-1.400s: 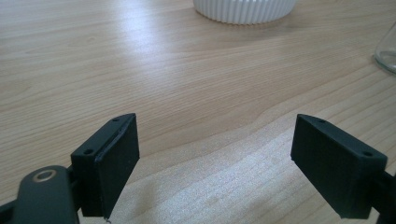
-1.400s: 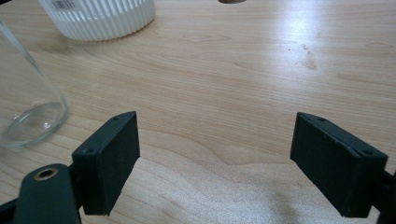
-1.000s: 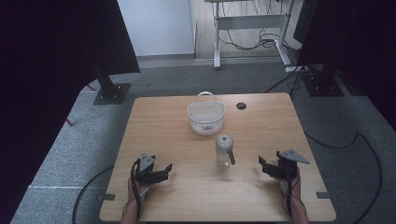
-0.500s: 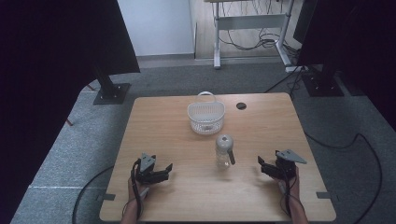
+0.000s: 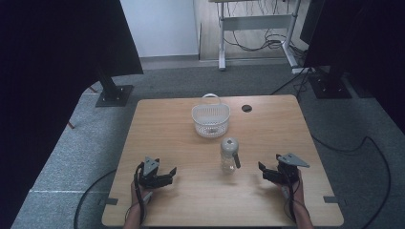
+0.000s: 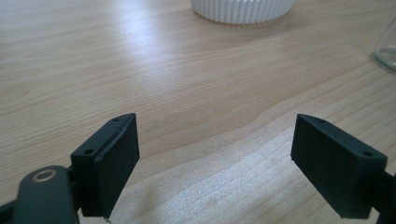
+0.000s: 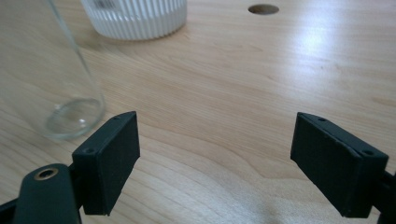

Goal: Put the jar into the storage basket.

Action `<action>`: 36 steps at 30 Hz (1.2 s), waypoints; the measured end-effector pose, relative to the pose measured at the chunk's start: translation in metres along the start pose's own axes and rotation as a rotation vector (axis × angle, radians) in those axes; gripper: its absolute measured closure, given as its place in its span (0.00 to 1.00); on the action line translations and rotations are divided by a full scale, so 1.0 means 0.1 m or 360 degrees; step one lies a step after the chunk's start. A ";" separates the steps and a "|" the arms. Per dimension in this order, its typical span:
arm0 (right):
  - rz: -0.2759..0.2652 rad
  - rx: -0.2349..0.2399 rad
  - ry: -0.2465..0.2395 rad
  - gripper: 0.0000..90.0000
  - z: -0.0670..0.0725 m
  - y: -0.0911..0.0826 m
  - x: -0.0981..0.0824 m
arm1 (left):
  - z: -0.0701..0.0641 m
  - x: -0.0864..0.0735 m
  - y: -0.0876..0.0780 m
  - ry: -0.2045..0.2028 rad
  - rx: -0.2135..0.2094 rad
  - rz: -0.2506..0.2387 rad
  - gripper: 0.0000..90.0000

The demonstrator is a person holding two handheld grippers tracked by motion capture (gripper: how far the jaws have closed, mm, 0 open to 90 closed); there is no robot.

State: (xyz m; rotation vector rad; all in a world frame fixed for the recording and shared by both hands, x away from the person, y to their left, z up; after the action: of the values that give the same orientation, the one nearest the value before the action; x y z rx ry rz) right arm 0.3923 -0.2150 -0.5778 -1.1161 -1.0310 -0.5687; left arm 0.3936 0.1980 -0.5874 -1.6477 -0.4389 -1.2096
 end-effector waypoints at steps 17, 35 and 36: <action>-0.0103 0.0139 0.0001 0.17 0.23 -0.29 0.28 | 0.00 0.00 0.00 0.0002 -0.0001 -0.0003 0.17; -0.0126 0.0297 -0.0077 0.17 0.57 -0.36 0.42 | 0.01 0.00 0.00 -0.0007 -0.0006 -0.0011 0.17; -0.0124 0.0309 -0.0084 0.17 0.60 -0.37 0.43 | 0.01 0.00 0.00 -0.0010 -0.0007 -0.0011 0.17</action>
State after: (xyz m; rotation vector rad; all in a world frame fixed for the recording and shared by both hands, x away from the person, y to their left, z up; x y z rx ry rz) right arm 0.3589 -0.1686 -0.5184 -0.9274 -1.1543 -0.4918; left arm 0.3939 0.1987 -0.5869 -1.6550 -0.4465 -1.2118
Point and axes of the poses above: each handheld gripper's, and its own axes: y roughly forward along the jaws, x roughly out of its top, z roughly to its left, the point moved 8 cm from there along y, roughly forward along the jaws, and after that the axes turned 1 degree about -x, right-handed, at the moved point
